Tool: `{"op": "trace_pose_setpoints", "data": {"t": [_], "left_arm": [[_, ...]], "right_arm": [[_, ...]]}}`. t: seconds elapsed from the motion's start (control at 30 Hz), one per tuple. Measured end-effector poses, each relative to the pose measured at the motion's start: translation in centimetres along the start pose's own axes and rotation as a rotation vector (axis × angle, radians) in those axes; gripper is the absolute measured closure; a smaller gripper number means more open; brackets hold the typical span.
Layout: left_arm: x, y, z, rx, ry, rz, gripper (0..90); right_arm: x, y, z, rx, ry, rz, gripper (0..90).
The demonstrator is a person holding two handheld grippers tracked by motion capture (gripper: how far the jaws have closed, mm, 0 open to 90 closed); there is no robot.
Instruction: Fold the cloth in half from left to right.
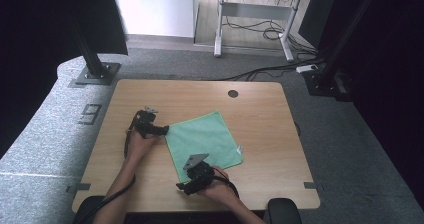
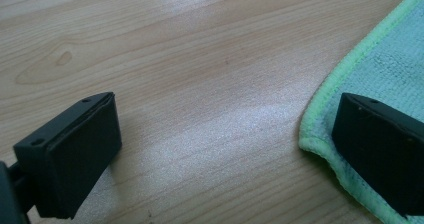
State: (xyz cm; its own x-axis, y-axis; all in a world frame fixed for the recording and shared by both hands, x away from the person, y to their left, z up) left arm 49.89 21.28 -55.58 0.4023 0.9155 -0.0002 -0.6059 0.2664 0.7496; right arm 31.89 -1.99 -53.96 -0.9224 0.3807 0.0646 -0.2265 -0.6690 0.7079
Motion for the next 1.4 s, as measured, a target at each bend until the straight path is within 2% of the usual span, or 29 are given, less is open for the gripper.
{"op": "trace_pose_setpoints", "data": {"t": [0.07,0.17,0.3,0.4,0.53,0.63,0.7,0.87,0.93,1.0,1.1,1.27,1.4], "left_arm": [[0.0,0.0,0.0,0.000,0.000,-0.001,0.0],[0.0,0.0,0.0,0.000,0.000,0.000,0.0],[0.0,0.0,0.0,-0.001,-0.002,-0.001,0.0],[-0.1,0.1,-0.1,-0.011,-0.011,-0.010,2.1],[-0.3,0.5,-0.3,-0.036,-0.039,-0.036,12.1],[-0.6,0.8,-0.5,-0.059,-0.062,-0.062,24.3],[-0.9,1.0,-0.7,-0.072,-0.082,-0.087,36.1],[-1.4,1.3,-0.9,-0.084,-0.102,-0.137,66.0],[-1.5,1.4,-1.0,-0.084,-0.093,-0.162,77.5],[-1.3,1.4,-1.1,-0.078,-0.073,-0.182,83.7],[-1.0,1.7,-1.1,-0.063,-0.038,-0.179,85.9],[-0.7,2.7,-0.9,-0.054,-0.052,-0.141,86.3],[-0.8,3.5,-0.1,-0.078,-0.052,-0.142,86.2]], "right_arm": [[0.4,-0.2,0.2,-0.002,0.020,0.012,38.3],[0.6,-0.3,0.3,0.006,0.041,-0.008,46.5],[0.6,-0.6,0.1,0.027,0.041,-0.008,53.1],[0.7,-0.9,0.0,0.039,0.049,-0.027,59.4],[0.6,-0.9,0.1,0.039,0.048,-0.039,70.5],[0.6,-1.0,0.1,0.040,0.051,-0.048,78.5],[0.6,-1.0,0.2,0.043,0.061,-0.059,82.6],[0.7,-1.1,0.2,0.039,0.067,-0.071,85.2],[0.7,-1.2,0.3,0.038,0.067,-0.069,85.4],[0.6,-1.2,0.4,0.040,0.063,-0.061,85.5],[0.6,-1.4,0.6,0.041,0.057,-0.044,85.6],[1.1,-1.5,1.4,0.017,0.065,-0.032,85.6],[1.2,-0.7,1.9,-0.009,0.070,-0.036,85.6]]}}
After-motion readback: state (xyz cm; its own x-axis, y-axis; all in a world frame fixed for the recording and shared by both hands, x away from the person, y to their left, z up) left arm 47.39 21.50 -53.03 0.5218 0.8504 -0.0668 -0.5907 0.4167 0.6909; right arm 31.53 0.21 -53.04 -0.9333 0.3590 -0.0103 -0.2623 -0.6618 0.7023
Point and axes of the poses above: each handheld gripper's, and its own axes: y roughly backward along the jaws, z roughly out of its top, x roughly to its left, the point moved 1 cm from there along -y, roughly forward along the jaws, and after that the axes turned 1 degree about z, right-handed, at the moved point
